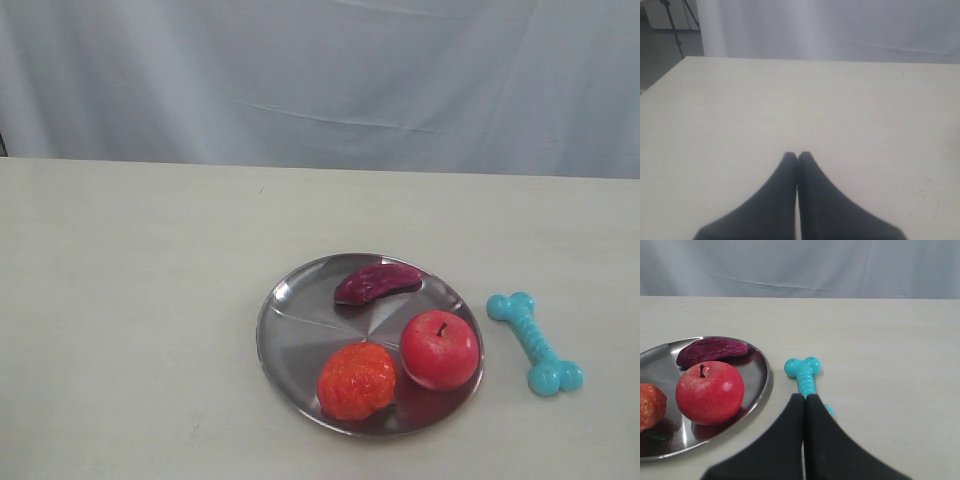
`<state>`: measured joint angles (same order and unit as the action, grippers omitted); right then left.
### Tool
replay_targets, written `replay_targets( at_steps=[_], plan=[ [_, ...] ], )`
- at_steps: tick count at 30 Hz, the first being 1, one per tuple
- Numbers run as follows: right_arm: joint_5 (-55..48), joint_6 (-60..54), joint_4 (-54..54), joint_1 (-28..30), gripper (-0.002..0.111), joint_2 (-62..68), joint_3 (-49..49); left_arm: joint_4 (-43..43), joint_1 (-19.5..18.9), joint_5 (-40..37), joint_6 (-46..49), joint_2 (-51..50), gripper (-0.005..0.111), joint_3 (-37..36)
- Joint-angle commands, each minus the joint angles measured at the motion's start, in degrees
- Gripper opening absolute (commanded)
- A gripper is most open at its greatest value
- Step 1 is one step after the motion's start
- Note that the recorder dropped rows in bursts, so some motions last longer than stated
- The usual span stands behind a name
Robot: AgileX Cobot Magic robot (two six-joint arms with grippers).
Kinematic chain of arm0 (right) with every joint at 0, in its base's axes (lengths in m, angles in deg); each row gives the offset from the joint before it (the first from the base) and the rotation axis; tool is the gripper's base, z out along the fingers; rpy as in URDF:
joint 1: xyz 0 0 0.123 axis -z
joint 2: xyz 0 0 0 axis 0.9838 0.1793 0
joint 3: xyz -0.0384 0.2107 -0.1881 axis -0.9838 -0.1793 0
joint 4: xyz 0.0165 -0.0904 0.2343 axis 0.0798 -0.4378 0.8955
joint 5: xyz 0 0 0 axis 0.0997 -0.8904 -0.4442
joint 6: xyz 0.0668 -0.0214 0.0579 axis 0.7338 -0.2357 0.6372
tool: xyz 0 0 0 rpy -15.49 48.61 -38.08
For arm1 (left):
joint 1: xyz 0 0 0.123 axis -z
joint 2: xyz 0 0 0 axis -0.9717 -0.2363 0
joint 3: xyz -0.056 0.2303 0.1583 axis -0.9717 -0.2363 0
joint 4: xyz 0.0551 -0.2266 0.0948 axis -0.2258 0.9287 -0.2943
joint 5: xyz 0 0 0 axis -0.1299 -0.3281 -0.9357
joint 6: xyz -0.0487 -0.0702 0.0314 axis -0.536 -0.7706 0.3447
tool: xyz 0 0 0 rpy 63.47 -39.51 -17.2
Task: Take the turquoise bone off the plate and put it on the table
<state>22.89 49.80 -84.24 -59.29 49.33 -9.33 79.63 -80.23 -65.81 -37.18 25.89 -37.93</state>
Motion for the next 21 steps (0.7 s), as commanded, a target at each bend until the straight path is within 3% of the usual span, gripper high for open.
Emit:
replay_targets(
  at_steps=[1, 21],
  plan=[
    [0.0, -0.7, -0.2, -0.2, 0.000, -0.3, -0.2, 0.1, 0.4, 0.3, -0.2, 0.1, 0.000, -0.1],
    [0.1, -0.7, -0.2, -2.5, 0.000, -0.3, -0.2, 0.1, 0.4, 0.3, -0.2, 0.1, 0.000, -0.1]
  ],
)
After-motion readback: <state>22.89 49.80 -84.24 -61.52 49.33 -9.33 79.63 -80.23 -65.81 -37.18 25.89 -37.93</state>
